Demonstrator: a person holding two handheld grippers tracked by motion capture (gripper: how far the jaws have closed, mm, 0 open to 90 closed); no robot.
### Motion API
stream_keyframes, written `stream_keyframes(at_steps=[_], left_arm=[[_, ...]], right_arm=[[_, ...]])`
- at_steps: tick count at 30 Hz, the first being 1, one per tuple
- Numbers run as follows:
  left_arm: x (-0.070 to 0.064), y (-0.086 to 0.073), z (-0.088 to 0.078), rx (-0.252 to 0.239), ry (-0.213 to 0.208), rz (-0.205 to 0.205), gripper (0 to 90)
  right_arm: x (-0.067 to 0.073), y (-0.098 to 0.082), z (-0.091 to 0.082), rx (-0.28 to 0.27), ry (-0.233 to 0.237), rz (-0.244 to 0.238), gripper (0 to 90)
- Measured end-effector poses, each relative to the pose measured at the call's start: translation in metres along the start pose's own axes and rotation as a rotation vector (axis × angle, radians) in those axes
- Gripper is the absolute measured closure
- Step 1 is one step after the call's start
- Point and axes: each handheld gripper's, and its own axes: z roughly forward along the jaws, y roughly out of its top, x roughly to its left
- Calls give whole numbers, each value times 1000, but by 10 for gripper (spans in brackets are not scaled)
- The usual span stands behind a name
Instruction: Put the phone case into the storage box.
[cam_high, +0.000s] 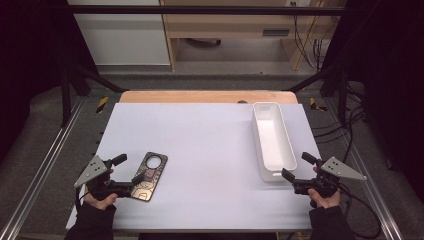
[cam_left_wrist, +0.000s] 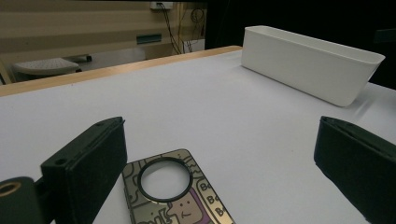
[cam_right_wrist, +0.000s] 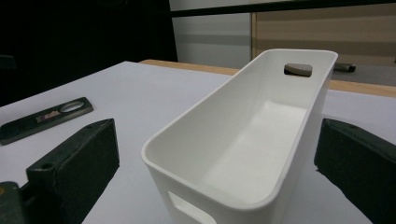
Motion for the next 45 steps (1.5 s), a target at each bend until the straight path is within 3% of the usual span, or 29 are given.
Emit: stream_keyframes(at_steps=[16,25,45], left_arm=[[-2,5,2,12,0,-1,18],[-4,7,9,64,11,-1,18],[-1,2,29,231,69,-26,17]], right_arm=[[0,0,0,9,5,-2,2],[0,0,0,9,4,-8,2],[0,0,0,16,3,-4,2]])
